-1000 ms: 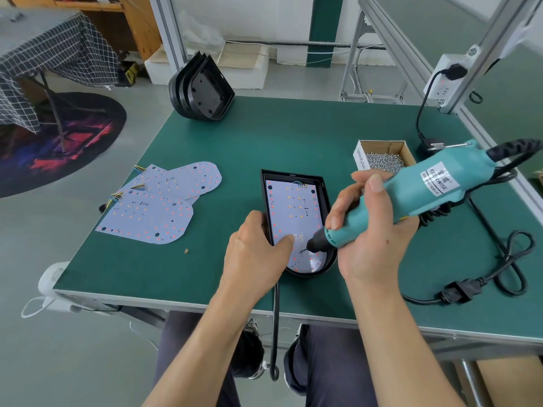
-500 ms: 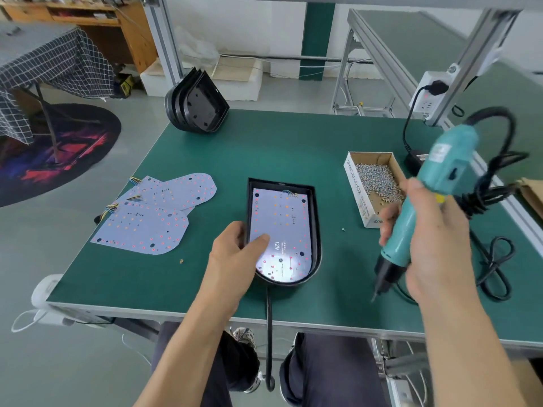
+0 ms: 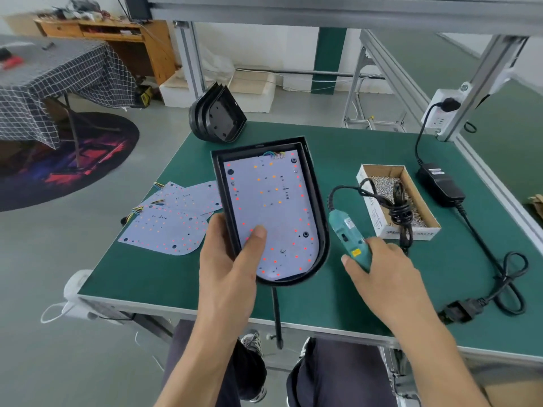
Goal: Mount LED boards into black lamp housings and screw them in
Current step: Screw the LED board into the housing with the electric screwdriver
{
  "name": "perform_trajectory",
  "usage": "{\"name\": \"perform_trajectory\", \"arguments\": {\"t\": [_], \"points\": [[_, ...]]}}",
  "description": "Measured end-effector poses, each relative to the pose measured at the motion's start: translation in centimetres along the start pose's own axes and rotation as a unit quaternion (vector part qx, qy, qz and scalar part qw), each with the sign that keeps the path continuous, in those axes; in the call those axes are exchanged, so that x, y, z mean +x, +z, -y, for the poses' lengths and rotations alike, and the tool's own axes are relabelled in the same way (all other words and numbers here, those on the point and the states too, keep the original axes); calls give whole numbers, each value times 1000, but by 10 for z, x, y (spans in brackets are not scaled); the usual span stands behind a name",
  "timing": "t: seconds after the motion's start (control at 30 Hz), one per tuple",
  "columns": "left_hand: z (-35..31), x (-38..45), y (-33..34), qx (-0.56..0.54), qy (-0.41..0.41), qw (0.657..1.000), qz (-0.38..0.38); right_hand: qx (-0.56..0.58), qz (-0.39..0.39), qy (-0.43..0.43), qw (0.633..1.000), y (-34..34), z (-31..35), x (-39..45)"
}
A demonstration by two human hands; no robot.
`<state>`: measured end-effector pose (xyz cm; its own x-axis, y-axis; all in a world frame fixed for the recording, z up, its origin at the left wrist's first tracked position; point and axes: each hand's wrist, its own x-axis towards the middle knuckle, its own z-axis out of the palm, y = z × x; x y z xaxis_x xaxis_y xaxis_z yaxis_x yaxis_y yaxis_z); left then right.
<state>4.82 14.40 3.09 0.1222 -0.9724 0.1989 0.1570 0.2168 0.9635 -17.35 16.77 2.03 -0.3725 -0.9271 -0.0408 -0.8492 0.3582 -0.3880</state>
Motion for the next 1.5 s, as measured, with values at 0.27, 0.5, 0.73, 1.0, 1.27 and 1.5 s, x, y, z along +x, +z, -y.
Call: {"name": "perform_trajectory", "arguments": {"t": [0.27,0.5,0.73,1.0,1.27,1.5], "points": [[-27,-11,5,51,79,995,-17,-129,-25,-6,991,13,20,4],[-30,-12,12,57,74,995,-22,-162,-33,-14,986,20,17,10],[-31,-2,19,62,61,996,-33,0,-172,-96,980,12,18,1],[-31,2,28,69,55,995,-55,141,-239,-340,899,20,62,-48],[-27,1,26,105,93,987,-76,264,-245,-325,874,28,60,-59],[-27,0,31,112,155,978,-78,271,-265,-353,856,18,62,-59]]}}
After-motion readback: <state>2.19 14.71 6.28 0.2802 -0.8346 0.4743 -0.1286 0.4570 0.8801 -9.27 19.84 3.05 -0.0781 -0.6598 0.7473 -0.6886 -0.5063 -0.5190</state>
